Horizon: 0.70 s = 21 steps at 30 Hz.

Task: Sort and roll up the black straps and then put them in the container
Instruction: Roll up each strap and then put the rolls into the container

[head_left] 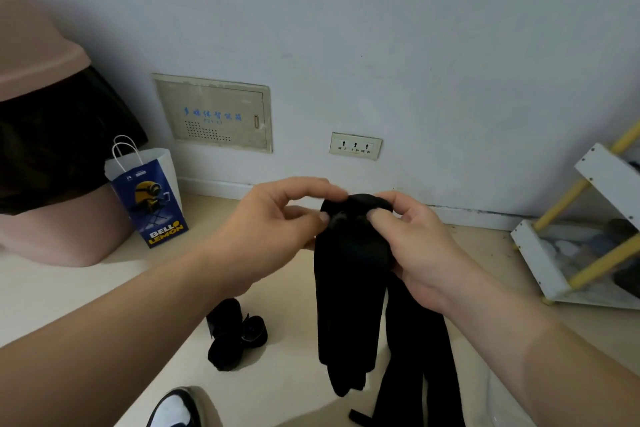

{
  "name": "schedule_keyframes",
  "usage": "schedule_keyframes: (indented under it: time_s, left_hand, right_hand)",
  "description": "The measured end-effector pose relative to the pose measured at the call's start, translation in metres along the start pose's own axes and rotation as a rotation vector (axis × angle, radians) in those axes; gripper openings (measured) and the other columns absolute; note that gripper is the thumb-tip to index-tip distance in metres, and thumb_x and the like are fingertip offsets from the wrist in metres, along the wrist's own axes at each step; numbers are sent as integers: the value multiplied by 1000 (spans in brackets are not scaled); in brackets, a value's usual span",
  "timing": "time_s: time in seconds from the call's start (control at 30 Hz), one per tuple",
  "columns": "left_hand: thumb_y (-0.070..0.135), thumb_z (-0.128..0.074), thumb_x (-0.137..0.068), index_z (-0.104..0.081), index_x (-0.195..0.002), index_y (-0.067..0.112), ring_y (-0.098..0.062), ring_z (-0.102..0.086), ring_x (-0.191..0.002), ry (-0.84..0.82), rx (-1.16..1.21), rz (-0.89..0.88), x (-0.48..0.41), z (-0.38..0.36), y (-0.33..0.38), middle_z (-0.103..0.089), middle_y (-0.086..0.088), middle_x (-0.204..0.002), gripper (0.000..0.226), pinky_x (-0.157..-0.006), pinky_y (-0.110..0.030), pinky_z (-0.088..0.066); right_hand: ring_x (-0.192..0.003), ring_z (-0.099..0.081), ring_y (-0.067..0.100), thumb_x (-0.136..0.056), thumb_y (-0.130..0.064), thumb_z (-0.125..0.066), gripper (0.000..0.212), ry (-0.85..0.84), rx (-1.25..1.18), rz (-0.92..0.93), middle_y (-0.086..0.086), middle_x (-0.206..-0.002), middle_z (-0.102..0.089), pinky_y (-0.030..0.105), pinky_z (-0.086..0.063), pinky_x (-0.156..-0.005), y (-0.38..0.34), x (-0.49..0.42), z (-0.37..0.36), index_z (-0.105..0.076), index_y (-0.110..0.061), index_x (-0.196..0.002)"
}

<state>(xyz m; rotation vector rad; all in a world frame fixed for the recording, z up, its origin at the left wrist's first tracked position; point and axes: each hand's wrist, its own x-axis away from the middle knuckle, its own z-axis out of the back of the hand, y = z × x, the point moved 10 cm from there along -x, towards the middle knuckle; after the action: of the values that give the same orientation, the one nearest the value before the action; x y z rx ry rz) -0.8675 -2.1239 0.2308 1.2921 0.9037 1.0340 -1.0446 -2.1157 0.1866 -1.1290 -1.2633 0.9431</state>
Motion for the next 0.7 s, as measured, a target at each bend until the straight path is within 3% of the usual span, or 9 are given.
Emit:
schedule_keyframes:
  time_s: [0.07, 0.17, 0.3, 0.47, 0.53, 0.7]
  left_hand:
    - [2, -72, -95, -81, -112, 31, -18, -76, -106, -12, -84, -60, 1, -2, 6, -71, 13, -130, 35, -97, -34, -60]
    - [16, -79, -92, -84, -104, 36, 2, -71, -106, -20, -236, -104, 1, -5, 10, -64, 20, -135, 24, -97, -18, -53]
    - [24, -76, -93, -85, -107, 31, -1, -68, -109, 24, -195, -123, -1, -5, 9, -68, 12, -131, 17, -104, -25, -52]
    - [25, -67, -101, -79, -120, 37, 8, -60, -119, 18, -297, -189, 0, -15, 12, -65, 16, -130, 25, -100, -6, -41]
    - [19, -70, -100, -81, -116, 34, 7, -63, -117, 41, -226, -158, -1, -14, 8, -69, 16, -126, 25, -100, -9, -44]
    - [-4, -75, -90, -84, -99, 15, -16, -78, -101, 52, 112, 14, -2, -9, -6, -83, -3, -102, 23, -92, -25, -61]
  right_hand:
    - [-76, -73, 25, -100, -5, -58, 28, 10, -29, -20, 11, -87, -77, 33, -56, -66, 1, 1, 0, -76, -25, -94]
    - [-76, -72, 25, -100, -6, -59, 23, 21, -7, 8, 12, -87, -76, 33, -55, -66, -1, 2, 0, -75, -22, -100]
    - [-79, -73, 27, -101, -11, -62, 21, 23, 66, 61, 18, -92, -79, 40, -55, -73, -4, 7, -5, -77, -25, -103]
    - [-86, -78, 29, -102, -13, -63, 21, 2, 66, 100, 12, -94, -81, 45, -58, -79, -7, 10, -10, -78, -27, -105]
    - [-85, -78, 27, -103, -11, -62, 22, -18, 49, 104, 11, -93, -82, 44, -58, -78, -9, 12, -12, -78, -25, -107]
    - [-80, -77, 21, -104, -7, -61, 24, -69, 29, 120, 8, -87, -80, 37, -57, -71, -12, 17, -19, -79, -23, -106]
